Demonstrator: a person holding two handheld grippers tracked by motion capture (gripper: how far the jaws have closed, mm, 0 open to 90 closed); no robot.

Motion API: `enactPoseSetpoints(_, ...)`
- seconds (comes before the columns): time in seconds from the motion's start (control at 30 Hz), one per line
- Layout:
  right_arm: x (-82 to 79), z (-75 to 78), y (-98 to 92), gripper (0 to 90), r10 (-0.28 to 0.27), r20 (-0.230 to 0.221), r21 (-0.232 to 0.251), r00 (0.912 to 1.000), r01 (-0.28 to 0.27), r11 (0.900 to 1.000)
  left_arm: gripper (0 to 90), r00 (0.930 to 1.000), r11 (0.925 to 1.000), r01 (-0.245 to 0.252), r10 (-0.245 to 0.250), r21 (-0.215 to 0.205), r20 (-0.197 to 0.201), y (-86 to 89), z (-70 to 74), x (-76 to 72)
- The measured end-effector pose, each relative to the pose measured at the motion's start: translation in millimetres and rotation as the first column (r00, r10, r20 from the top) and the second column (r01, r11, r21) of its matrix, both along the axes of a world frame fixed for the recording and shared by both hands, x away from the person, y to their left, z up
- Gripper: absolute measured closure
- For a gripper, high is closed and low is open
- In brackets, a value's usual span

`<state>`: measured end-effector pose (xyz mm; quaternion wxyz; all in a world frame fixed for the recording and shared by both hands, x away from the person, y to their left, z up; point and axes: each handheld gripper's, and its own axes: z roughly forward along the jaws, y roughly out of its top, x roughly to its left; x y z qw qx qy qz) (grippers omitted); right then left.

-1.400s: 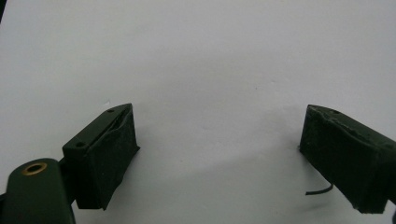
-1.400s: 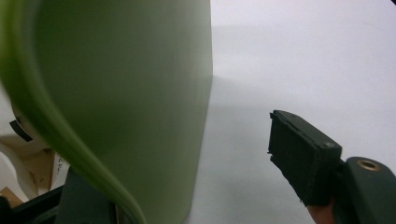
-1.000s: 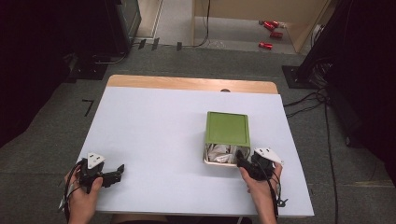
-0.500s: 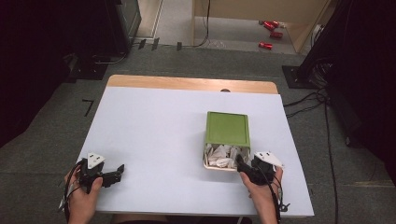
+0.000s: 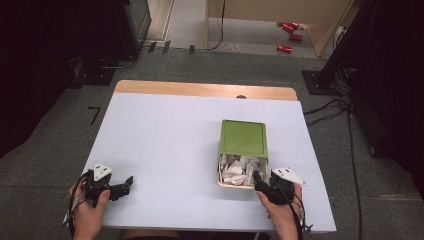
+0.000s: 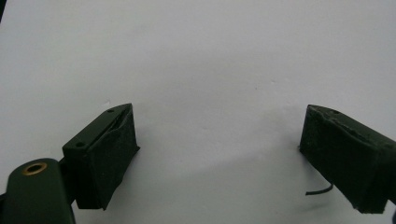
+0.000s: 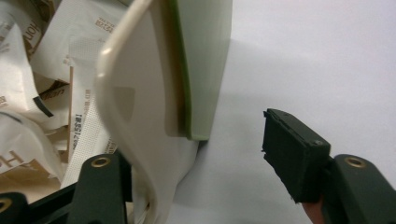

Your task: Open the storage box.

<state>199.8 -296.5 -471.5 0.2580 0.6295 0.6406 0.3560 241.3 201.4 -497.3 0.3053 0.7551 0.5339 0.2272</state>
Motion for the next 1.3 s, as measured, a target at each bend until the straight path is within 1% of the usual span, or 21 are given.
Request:
enactPoseSetpoints(0.03,-1.7,1.4,1.8,42.3,0.005,0.009,-0.006,0.9999,-0.005,1.0,11.2,1.0,1.0,0.0,0.0,0.0,0.0,0.0,0.0,0.0)
enactPoseSetpoints(0.13,-4.0,2.9,3.4,43.4,0.013,0.023,-0.011,0.9997,-0.013,1.0,11.2,1.0,1.0,0.0,0.0,0.0,0.0,0.0,0.0,0.0)
enactPoseSetpoints(0.23,-8.6,7.7,4.1,48.9,0.018,0.05,-0.018,0.9986,-0.017,1.0,11.2,1.0,1.0,0.0,0.0,0.0,-0.001,0.0,0.0,0.1)
enactPoseSetpoints(0.3,-9.7,9.2,3.9,50.4,0.016,0.056,-0.015,0.9983,-0.015,1.0,11.2,1.0,1.0,0.0,0.0,0.0,-0.001,0.0,0.0,0.1)
enactPoseSetpoints(0.33,-11.4,11.8,3.0,53.4,0.021,0.07,-0.002,0.9973,-0.021,1.0,11.2,1.0,1.0,0.0,0.0,-0.001,0.0,0.0,0.0,0.1)
enactPoseSetpoints(0.37,-11.4,11.8,3.0,53.4,0.021,0.07,-0.002,0.9973,-0.021,1.0,11.2,1.0,1.0,0.0,0.0,-0.001,0.0,0.0,0.0,0.1)
enactPoseSetpoints(0.4,-12.6,13.0,3.1,54.6,0.031,0.075,-0.001,0.9967,-0.031,1.0,11.2,1.0,1.0,0.0,0.0,0.0,-0.001,0.0,0.0,0.1)
enactPoseSetpoints(0.47,-16.3,16.0,4.7,59.1,0.057,0.086,-0.014,0.9947,-0.056,0.998,11.2,1.0,1.0,0.0,0.0,0.0,0.0,0.0,0.0,0.1)
enactPoseSetpoints(0.5,-17.8,17.5,5.1,60.4,0.057,0.086,0.011,0.9947,-0.059,0.998,11.2,1.0,1.0,0.0,0.0,0.0,0.0,0.0,0.0,0.1)
enactPoseSetpoints(0.53,-17.8,17.5,5.1,60.4,0.057,0.086,0.011,0.9947,-0.059,0.998,11.2,1.0,1.0,0.0,0.0,0.0,-0.001,0.0,0.0,0.1)
enactPoseSetpoints(0.6,-21.1,20.9,4.9,63.5,0.059,0.088,0.07,0.9944,-0.065,0.995,11.2,1.0,1.0,0.0,0.0,0.0,-0.001,0.0,0.0,0.1)
enactPoseSetpoints(0.63,-22.3,22.4,4.9,64.0,0.055,0.089,0.074,0.9945,-0.062,0.995,11.2,1.0,1.0,0.0,0.0,0.0,-0.001,0.0,0.0,0.1)
enactPoseSetpoints(0.7,-26.2,29.2,3.9,67.8,0.036,0.115,0.079,0.9928,-0.045,0.996,11.2,1.0,1.0,0.0,0.0,0.0,-0.001,0.0,0.0,0.1)
enactPoseSetpoints(0.73,-26.2,29.2,3.9,67.8,0.036,0.115,0.079,0.9928,-0.045,0.996,11.2,1.0,1.0,0.0,0.0,0.0,-0.001,0.0,0.0,0.1)
enactPoseSetpoints(0.77,-28.0,32.8,3.5,70.5,0.021,0.145,0.075,0.9893,-0.032,0.997,11.2,1.0,1.0,0.0,0.0,0.0,-0.001,0.0,0.0,0.1)
enactPoseSetpoints(0.8,-28.5,34.2,3.8,73.2,0.011,0.152,0.068,0.9883,-0.021,0.997,11.2,1.0,1.0,0.0,0.0,0.0,-0.001,0.0,0.0,0.1)
enactPoseSetpoints(0.9,-28.3,36.2,4.7,80.3,0.009,0.142,0.074,0.9899,-0.02,0.997,11.2,1.0,1.0,0.0,0.0,0.0,-0.001,0.0,0.0,0.1)
enactPoseSetpoints(0.93,-28.3,36.2,4.7,80.3,0.009,0.142,0.074,0.9899,-0.02,0.997,11.2,1.0,1.0,0.0,0.0,0.0,-0.001,0.0,0.0,0.1)
enactPoseSetpoints(1.0,-28.1,36.6,6.4,84.6,0.014,0.138,0.075,0.9903,-0.025,0.997,11.2,1.0,1.0,0.0,0.0,0.0,-0.001,0.0,0.0,0.1)
enactPoseSetpoints(1.1,-28.5,38.3,9.3,86.5,-0.001,0.135,0.054,0.9909,-0.006,0.999,11.2,1.0,1.0,0.0,0.0,0.0,-0.001,0.0,0.0,0.1)
enactPoseSetpoints(1.3,-32.8,39.9,11.1,87.8,-0.016,0.121,0.052,0.9925,0.01,0.999,11.2,1.0,1.0,0.0,0.0,-0.001,0.0,0.0,0.0,0.0)
